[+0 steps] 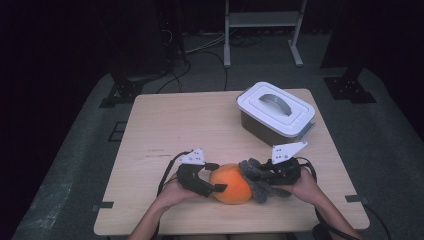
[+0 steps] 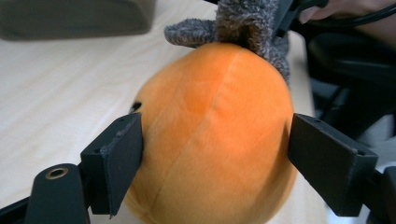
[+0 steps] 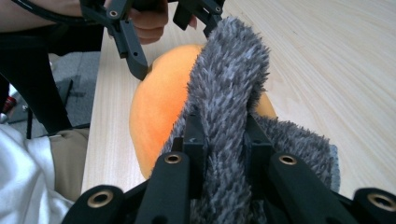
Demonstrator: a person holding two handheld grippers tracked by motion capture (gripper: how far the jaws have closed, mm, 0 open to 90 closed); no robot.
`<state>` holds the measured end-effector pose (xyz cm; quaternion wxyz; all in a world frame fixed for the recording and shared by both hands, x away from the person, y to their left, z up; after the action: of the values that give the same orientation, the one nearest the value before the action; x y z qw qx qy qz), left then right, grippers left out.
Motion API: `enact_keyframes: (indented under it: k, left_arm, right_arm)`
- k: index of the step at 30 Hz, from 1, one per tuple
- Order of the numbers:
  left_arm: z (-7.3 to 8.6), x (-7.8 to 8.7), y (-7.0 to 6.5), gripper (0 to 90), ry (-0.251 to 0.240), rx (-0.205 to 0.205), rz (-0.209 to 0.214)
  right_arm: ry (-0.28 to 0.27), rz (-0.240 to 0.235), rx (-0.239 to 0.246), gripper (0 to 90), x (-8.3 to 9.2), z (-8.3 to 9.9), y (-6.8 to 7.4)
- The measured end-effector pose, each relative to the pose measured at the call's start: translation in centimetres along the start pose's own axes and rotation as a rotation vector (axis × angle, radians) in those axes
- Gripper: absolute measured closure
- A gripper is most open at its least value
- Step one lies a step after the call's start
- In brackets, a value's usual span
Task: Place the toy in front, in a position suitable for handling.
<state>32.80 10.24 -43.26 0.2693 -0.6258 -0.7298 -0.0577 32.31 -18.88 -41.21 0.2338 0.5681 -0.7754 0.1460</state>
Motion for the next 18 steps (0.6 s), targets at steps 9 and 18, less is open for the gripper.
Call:
enact_keyframes:
  k: [9, 18]
  left_arm:
    - [-1.1, 0.8, -1.4, 48.8, 0.003, -0.054, -0.054]
    - [-0.9, 2.1, -1.3, 49.5, 0.005, -0.067, -0.08]
  right_arm:
    - [-0.005, 0.041, 0.009, 75.2, 0.4, -1.9, -0.1]
    - [-0.005, 0.024, 0.037, 75.3, -1.1, -3.0, 0.1]
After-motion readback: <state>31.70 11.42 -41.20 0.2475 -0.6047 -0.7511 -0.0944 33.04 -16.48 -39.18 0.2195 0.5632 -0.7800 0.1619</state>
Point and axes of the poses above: each handheld gripper's, and its own axes: x roughly backward along the jaws, z roughly out of its underside, y roughly to its left, the point moved 1 cm from there along -x, roughly forward along the jaws, and after that the axes turned 4 degrees about z, right-handed, at the moved point
